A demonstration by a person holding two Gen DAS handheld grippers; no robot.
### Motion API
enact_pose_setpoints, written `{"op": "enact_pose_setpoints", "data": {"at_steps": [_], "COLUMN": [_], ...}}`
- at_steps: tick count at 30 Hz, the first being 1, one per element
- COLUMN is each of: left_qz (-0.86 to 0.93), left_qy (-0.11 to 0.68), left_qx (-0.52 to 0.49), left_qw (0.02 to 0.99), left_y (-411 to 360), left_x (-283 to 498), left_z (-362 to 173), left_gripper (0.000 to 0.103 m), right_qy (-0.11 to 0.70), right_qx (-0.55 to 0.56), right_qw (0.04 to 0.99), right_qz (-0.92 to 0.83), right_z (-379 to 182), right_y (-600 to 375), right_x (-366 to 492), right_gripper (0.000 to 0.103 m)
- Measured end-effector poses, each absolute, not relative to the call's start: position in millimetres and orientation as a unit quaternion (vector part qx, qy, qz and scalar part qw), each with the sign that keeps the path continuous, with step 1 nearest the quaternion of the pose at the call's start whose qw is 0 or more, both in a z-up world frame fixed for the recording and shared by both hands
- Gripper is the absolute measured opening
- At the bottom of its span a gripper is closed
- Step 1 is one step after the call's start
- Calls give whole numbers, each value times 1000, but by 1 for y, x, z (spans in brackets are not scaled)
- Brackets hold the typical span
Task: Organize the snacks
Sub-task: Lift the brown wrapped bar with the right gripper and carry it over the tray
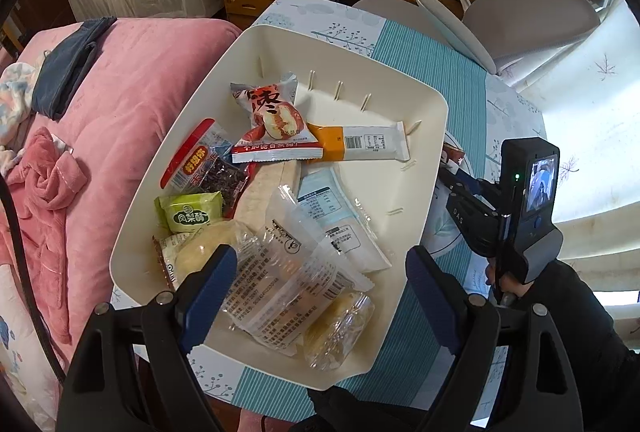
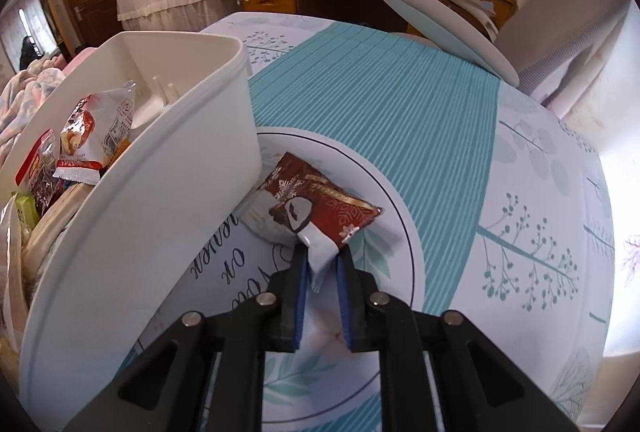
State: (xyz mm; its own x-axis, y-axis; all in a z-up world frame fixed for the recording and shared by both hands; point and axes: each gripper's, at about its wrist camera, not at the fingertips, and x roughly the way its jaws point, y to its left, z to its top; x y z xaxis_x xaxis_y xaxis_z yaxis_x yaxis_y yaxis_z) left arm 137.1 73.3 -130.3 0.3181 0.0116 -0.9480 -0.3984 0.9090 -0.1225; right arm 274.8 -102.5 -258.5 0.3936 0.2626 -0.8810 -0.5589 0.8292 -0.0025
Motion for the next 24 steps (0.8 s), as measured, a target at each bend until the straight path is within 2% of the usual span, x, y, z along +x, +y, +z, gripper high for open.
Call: {"op": "enact_pose_setpoints", "data": {"at_steps": [10, 24], "left_qz": [93, -56], "left_qy": [557, 512], "left_qx": [-169, -122], "left_qw": [808, 849], "left_y": [77, 106], "left_x": [122, 116], "left_z": [-118, -75], "left_gripper": [85, 85], "right_qy": [513, 468], "right_qx": [-160, -113], "right_qw": [821, 870], "right_qz": [195, 109], "right_z": [-234, -152], "right_y": [-115, -92], "right_x": [245, 182], "right_gripper": [10, 10]}}
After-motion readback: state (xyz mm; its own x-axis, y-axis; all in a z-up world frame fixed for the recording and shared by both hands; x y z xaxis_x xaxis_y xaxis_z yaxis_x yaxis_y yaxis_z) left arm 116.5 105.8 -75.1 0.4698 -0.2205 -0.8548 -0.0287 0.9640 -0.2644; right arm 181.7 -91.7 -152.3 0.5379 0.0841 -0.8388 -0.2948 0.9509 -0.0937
